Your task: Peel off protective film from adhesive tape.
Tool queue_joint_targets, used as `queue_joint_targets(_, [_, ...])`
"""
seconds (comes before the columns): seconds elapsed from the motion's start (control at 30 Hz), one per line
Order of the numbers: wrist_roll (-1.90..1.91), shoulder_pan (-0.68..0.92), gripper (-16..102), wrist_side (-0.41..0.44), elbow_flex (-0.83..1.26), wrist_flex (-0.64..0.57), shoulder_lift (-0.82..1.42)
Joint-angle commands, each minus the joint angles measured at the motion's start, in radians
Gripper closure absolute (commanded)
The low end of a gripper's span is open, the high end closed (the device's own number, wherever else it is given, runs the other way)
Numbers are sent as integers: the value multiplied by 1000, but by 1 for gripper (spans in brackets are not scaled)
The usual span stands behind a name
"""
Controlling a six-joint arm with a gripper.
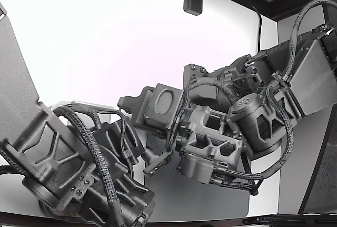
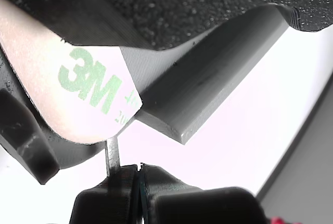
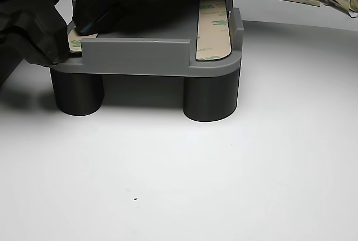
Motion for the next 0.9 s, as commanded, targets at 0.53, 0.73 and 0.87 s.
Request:
queue_joint_targets(0.53, [23,-2,97,-15,-37,-15,21])
queue_joint_targets(0.73, [32,0,97,-26,-28,-21,31])
queue_joint_targets(0.87, [34,2,97,-26,-26,-23,31])
